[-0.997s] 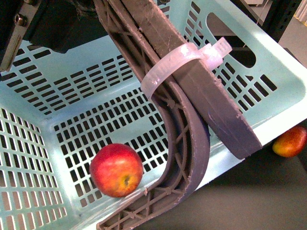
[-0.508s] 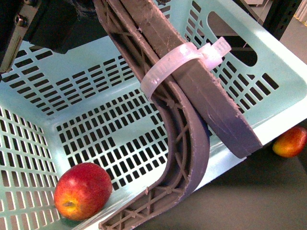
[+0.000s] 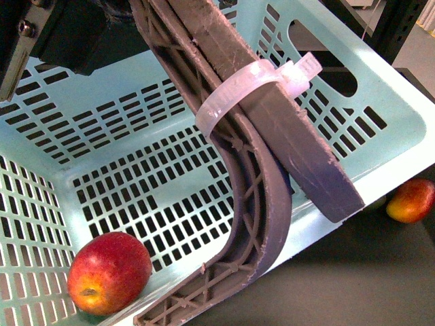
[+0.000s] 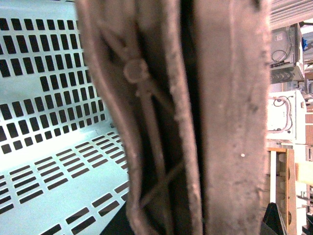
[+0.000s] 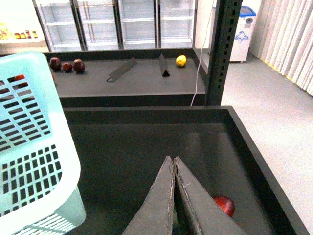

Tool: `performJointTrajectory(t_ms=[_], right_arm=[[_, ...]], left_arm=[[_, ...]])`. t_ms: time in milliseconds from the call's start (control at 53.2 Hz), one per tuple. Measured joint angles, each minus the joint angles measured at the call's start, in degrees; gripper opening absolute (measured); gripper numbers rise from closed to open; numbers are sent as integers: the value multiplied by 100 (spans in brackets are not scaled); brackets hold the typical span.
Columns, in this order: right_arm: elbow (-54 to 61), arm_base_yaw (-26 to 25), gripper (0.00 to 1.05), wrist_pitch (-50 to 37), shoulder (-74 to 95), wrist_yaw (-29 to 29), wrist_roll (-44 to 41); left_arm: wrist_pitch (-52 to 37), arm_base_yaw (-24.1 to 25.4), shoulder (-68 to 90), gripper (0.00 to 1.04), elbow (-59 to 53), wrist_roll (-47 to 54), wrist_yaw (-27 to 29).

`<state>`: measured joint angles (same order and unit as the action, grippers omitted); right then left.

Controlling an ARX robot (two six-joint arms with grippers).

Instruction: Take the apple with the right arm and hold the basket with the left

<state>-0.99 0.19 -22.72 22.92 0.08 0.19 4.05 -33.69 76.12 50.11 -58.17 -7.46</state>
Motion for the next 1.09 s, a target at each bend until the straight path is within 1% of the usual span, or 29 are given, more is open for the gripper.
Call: performJointTrajectory(t_ms=[301, 752, 847, 884, 1091], right_arm=[[0, 0, 2, 638, -662, -4, 0], [0, 0, 2, 1263, -1283, -4, 0], [0, 0, 2, 2057, -1882, -9, 0], [0, 0, 2, 2184, -2070, 2, 0], [0, 0, 2, 2264, -2243, 2, 0]], left_arm=[[0, 0, 0, 15, 0, -9, -17], [0, 0, 0, 15, 0, -7, -13], [0, 0, 0, 15, 0, -7, -17], [0, 0, 0, 15, 0, -4, -15], [0, 0, 2, 15, 0, 4, -9]])
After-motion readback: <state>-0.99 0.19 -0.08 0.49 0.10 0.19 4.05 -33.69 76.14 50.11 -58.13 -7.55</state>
